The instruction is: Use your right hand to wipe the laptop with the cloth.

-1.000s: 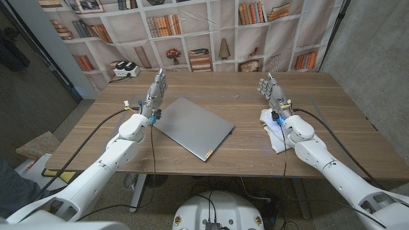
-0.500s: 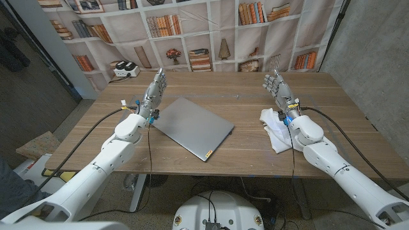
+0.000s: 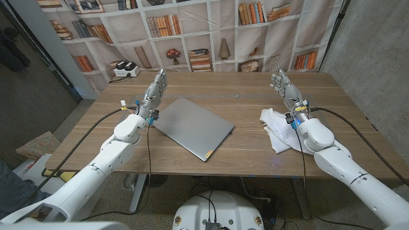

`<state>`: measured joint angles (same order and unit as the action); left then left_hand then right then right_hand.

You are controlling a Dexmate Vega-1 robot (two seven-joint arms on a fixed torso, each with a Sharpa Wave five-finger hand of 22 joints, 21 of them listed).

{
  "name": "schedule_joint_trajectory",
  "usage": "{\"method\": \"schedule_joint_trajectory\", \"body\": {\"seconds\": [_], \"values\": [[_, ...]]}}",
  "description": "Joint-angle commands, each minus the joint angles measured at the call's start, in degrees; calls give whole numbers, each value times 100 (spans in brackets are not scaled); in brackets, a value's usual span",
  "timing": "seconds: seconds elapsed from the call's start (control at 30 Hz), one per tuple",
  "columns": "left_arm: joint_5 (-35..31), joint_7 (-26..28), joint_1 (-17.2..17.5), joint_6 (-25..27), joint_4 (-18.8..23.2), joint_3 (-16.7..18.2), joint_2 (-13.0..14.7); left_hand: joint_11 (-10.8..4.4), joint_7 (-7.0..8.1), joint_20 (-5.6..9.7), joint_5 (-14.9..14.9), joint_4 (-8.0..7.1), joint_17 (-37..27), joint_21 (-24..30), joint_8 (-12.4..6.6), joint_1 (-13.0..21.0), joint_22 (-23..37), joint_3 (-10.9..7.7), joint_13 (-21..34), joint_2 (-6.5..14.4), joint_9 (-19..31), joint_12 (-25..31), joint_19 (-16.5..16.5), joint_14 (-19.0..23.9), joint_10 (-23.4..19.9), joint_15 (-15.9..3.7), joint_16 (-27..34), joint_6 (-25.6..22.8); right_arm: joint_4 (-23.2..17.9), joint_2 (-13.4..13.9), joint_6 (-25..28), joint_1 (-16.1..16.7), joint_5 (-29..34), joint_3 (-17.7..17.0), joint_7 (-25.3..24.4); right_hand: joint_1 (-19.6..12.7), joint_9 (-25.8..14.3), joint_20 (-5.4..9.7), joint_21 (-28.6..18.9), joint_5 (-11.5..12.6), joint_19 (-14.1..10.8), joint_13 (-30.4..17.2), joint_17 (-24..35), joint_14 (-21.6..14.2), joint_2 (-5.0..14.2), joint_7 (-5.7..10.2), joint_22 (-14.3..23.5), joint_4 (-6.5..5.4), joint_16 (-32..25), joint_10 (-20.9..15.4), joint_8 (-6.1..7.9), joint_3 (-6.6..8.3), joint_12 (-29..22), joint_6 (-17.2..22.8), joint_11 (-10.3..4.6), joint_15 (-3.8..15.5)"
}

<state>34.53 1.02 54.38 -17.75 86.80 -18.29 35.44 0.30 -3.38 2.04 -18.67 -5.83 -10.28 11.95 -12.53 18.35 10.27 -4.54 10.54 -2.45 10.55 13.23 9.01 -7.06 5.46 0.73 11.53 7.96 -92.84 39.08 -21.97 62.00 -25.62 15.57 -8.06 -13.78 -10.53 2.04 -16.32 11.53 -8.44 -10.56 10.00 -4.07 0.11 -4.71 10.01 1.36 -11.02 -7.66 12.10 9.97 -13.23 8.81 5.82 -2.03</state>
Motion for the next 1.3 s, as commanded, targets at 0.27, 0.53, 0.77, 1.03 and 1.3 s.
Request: {"method": "schedule_joint_trajectory", "body": {"seconds": [0.27,0.53,0.77,1.03,1.3], "values": [[54,-141,-24,-123,-74,32,-2,-27,22,122,-18,57,-12,40,-27,99,16,-16,25,7,8,26,-33,52,-52,6,16,-102,-714,332,18,940,815,-506,-766,-174,-33,250,7,46,-205,-7,18,-185,24,164,33,111,-45,-199,35,12,-67,130,-81,93],[34,-97,17,-144,-40,39,-7,-20,40,121,-14,76,-12,37,-26,141,17,-22,25,25,7,26,-43,88,-90,-11,16,-135,-1112,536,464,1288,1596,-752,-1279,-220,-36,284,0,48,-316,-7,18,-292,11,147,34,151,-57,-278,40,9,-80,194,-110,138],[29,-87,24,-167,-36,21,-45,-36,50,111,-9,92,-12,34,-32,178,18,-26,25,41,7,24,-51,111,-119,-18,12,-186,-1296,630,709,1482,1928,-891,-1387,-268,-42,289,2,53,-384,-7,18,-349,25,152,34,182,-55,-341,46,20,-90,245,-126,156],[8,-47,42,-130,29,12,-37,-53,48,108,-3,106,-12,31,-32,210,19,-30,25,56,7,24,-56,127,-151,-35,7,-218,-1558,714,1016,1783,2359,-1067,-1575,-312,-44,280,15,57,-409,-7,17,-360,37,181,34,210,-41,-349,21,32,-80,210,-131,160],[-16,-10,94,-109,119,2,-21,-62,66,102,4,121,-12,30,-31,247,20,-34,26,72,8,19,-66,140,-173,-38,0,-252,-1861,803,1438,2120,2845,-1259,-1737,-392,-47,278,38,66,-425,-7,17,-376,85,205,33,250,-27,-363,38,66,-70,283,-123,169]]}}
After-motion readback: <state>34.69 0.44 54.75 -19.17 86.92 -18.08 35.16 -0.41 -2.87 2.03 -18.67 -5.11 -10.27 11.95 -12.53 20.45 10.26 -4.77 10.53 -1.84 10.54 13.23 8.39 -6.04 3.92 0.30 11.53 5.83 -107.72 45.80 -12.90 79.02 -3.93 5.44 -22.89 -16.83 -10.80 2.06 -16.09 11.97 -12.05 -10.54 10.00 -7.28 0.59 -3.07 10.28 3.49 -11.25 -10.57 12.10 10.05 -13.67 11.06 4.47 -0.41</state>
